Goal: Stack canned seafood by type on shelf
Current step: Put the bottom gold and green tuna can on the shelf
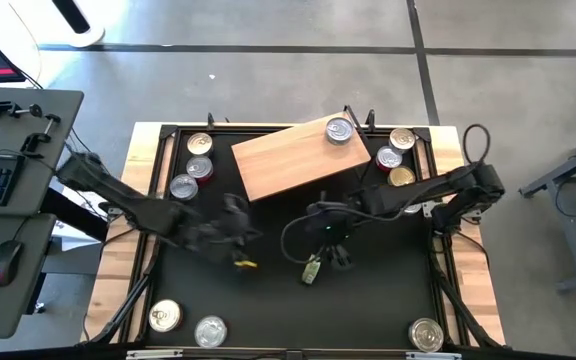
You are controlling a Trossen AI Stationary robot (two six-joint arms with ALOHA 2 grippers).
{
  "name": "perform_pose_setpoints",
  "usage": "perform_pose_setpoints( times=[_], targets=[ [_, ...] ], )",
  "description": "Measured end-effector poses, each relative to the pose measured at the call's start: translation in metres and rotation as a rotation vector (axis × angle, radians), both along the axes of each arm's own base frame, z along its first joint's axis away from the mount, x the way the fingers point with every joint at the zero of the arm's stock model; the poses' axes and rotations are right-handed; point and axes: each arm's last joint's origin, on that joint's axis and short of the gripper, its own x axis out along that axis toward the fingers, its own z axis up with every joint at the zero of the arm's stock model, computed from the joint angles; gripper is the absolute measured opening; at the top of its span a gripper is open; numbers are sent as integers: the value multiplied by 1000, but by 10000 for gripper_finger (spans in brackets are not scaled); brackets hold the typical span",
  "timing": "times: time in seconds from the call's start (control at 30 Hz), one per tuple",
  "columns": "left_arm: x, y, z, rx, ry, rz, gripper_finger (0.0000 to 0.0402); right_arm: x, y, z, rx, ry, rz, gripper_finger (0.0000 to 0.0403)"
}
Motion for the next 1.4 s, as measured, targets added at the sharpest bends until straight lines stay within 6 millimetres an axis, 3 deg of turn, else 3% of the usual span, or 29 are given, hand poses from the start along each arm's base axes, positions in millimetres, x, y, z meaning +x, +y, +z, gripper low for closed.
perform_pose_setpoints(
  times=[0.17, 0.27, 0.53, 0.83, 1.17, 1.3, 1.4],
  targets=[
    [-35, 7, 33, -108, -156, 56, 0, 9, 8, -20, -49, 49, 182, 296],
    [-45, 9, 42, -94, -211, 89, 0, 13, 12, -34, -80, 86, 256, 296],
    [-47, 7, 42, -33, -203, 75, 0, 15, 21, -57, -143, 149, 380, 296],
    [-45, 6, 39, -26, -192, 78, 0, 28, 25, -79, -219, 138, 370, 296],
    [-44, 5, 38, -13, -182, 62, 0, 28, 23, -81, -298, 162, 341, 296],
    [-44, 6, 38, 24, -172, 44, 0, 24, 21, -67, -327, 246, 307, 296],
    [-43, 8, 38, 46, -168, 46, 0, 20, 19, -56, -277, 337, 184, 296]
  ],
)
